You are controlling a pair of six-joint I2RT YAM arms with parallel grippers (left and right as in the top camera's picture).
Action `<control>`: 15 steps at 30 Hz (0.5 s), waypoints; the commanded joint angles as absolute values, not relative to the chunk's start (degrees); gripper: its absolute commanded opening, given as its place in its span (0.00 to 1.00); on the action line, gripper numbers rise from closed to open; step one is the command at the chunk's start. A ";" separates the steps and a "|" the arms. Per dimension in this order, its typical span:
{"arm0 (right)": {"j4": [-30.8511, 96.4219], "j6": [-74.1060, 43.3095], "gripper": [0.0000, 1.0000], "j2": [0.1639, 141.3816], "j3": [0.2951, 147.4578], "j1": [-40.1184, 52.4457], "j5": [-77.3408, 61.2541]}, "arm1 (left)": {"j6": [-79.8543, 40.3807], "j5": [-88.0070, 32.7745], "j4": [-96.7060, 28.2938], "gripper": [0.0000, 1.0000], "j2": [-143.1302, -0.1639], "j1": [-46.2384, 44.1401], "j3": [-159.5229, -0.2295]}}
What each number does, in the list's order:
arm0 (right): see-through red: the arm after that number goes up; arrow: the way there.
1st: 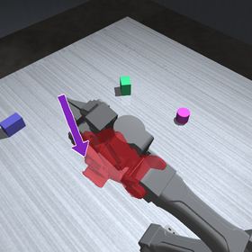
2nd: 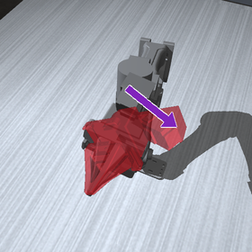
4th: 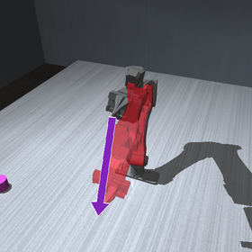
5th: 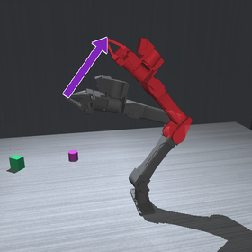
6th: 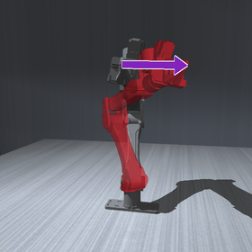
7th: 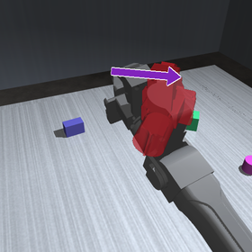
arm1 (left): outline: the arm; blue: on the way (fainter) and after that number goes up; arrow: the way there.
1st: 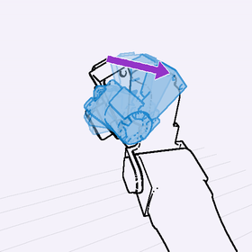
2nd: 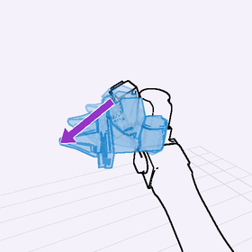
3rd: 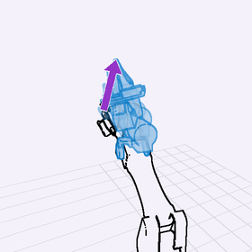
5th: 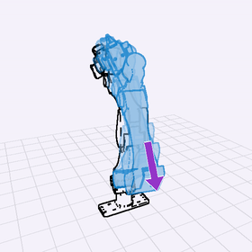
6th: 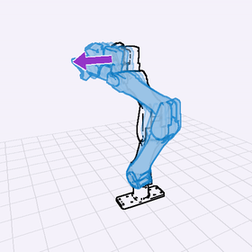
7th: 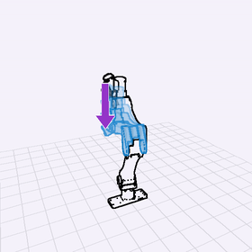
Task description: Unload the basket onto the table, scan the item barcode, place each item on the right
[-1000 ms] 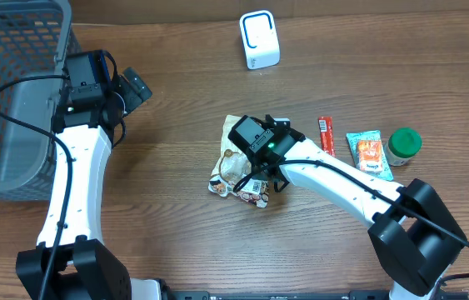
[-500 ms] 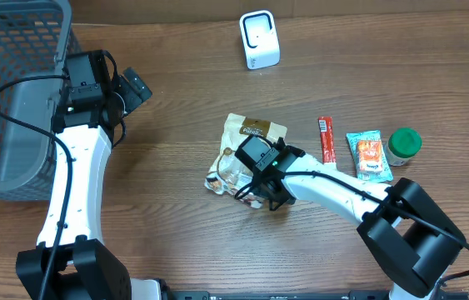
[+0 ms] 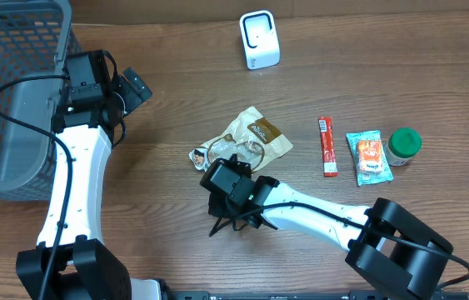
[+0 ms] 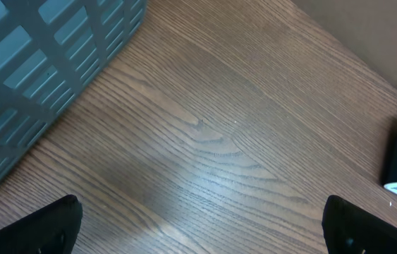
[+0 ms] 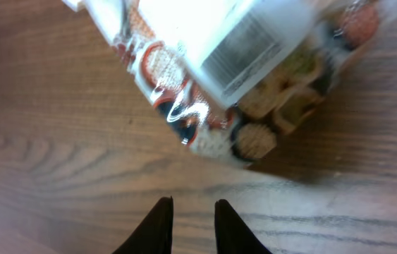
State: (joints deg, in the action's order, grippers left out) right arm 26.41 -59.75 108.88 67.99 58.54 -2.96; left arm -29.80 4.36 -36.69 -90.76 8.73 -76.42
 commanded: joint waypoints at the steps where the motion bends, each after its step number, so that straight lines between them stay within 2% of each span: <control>1: 28.62 -48.62 0.20 106.28 71.33 57.63 -4.21 | -29.12 5.06 -36.64 1.00 -90.65 8.99 -76.99; 6: 36.01 -41.32 0.33 104.38 79.70 53.56 -0.99 | -29.10 5.06 -36.64 1.00 -90.65 8.99 -76.99; 10: 32.21 -40.23 0.31 104.62 80.79 49.69 -0.86 | -29.12 5.06 -36.64 1.00 -90.65 8.99 -76.99; 15: 30.41 -40.23 0.30 107.22 80.71 47.22 6.28 | -29.10 5.06 -36.64 1.00 -90.65 8.99 -76.97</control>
